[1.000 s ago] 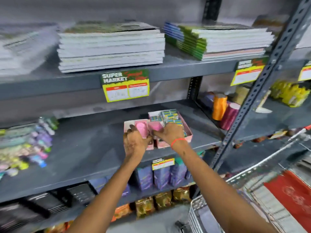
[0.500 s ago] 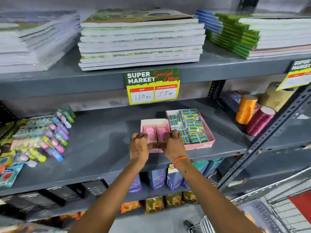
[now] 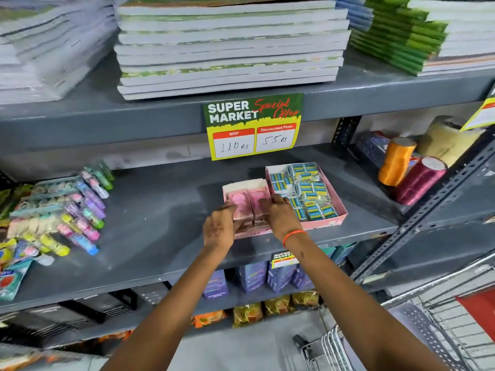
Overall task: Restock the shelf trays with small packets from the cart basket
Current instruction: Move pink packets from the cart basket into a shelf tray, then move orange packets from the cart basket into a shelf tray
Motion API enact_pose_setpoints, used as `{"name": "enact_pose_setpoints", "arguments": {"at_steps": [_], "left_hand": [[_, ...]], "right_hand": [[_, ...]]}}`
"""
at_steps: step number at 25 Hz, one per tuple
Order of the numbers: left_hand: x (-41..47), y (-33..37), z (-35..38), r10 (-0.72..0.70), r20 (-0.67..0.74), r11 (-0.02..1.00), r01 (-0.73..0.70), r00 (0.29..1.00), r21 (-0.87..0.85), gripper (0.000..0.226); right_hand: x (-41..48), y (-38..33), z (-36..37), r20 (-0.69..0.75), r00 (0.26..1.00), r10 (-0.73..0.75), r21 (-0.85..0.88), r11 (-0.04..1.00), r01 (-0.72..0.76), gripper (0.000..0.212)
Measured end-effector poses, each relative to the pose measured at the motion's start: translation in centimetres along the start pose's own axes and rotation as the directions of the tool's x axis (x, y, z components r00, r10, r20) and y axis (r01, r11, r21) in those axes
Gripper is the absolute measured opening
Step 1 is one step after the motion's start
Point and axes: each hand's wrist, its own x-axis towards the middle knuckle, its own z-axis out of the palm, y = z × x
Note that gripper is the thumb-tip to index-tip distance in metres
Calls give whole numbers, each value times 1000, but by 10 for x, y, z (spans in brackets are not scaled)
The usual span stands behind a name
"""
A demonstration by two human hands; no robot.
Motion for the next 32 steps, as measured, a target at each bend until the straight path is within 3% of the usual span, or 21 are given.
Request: {"name": "enact_pose_setpoints", "arguments": {"at_steps": [3,6,9,11,14,18,21,27,32], "left_hand": [[3,16,-7,7,-15,993,-5,1000,120,39],[3,47,5,148,-134,988,-141,980,57,37],[-6,92,35,303,-254,937,-335,919,-94,37],[-22,125,62,412,-285,879,-460,865,-125,33],[-42,176,99,530,-224,810,-566,818,-154,46],[-70,242,159,627,-160,739,-647,762,-186,46],[-92,284,202,700,-69,677,-691,711,-255,47],[-148,299,296,679,193,718,-585,708,-377,37],[-186,285,359,656,375,754,-545,655,-367,36]], "right_hand": [[2,5,-2,-9,1000,20,99,995,-20,53],[-10,17,-10,-192,977,90,197,979,-51,45],[-38,52,-10,-470,857,209,214,969,-119,43],[-62,86,-4,-491,806,330,247,940,-235,47],[-99,135,6,-458,740,492,302,870,-391,50],[-147,201,30,-364,668,649,345,760,-551,64],[-182,250,61,-293,596,748,372,663,-649,51],[-253,308,143,-82,457,886,413,447,-793,55],[-309,343,222,113,341,933,381,276,-882,56]]}}
